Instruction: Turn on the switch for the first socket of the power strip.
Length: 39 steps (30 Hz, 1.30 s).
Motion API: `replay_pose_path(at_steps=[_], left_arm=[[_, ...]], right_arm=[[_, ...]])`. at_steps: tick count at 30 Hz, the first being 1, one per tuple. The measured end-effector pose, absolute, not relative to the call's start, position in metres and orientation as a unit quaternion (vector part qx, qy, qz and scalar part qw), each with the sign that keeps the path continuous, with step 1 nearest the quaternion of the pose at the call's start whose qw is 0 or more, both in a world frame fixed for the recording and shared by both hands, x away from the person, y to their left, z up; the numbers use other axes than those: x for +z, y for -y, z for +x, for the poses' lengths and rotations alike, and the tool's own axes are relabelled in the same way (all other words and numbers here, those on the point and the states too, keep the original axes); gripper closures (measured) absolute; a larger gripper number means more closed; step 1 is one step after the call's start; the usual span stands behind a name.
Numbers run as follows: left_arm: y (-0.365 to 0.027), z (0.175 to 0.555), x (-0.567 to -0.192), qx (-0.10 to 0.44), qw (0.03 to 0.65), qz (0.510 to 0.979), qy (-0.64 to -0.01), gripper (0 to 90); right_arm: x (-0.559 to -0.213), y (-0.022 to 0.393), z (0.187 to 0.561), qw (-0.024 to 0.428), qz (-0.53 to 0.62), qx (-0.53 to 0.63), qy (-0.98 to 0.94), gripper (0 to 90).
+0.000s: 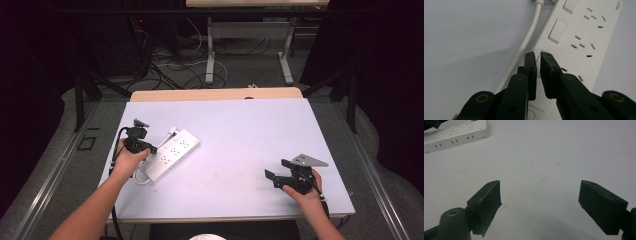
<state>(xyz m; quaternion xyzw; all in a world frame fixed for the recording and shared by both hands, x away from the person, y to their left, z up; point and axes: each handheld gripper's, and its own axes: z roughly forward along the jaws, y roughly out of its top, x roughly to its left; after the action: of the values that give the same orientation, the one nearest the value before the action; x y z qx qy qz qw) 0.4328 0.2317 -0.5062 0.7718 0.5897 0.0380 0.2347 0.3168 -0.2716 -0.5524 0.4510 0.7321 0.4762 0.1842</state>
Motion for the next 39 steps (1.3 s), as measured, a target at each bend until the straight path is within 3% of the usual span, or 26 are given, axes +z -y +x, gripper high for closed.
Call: replay_pose_path(at_steps=[15, 39], left_arm=[[-0.2321, 0.4328, -0.5087, 0.041, 0.227, 0.778, -0.584, 89.3], [-0.2312, 0.4323, -0.5105, 0.047, 0.235, 0.773, -0.588, 86.3]], right_arm=[[-0.5522, 0.2708, 0.3164, 0.181, 0.452, 0.476, -0.732, 17.4], [-0.5525, 0.2707, 0.3167, 0.179, 0.452, 0.476, -0.733, 17.4]])
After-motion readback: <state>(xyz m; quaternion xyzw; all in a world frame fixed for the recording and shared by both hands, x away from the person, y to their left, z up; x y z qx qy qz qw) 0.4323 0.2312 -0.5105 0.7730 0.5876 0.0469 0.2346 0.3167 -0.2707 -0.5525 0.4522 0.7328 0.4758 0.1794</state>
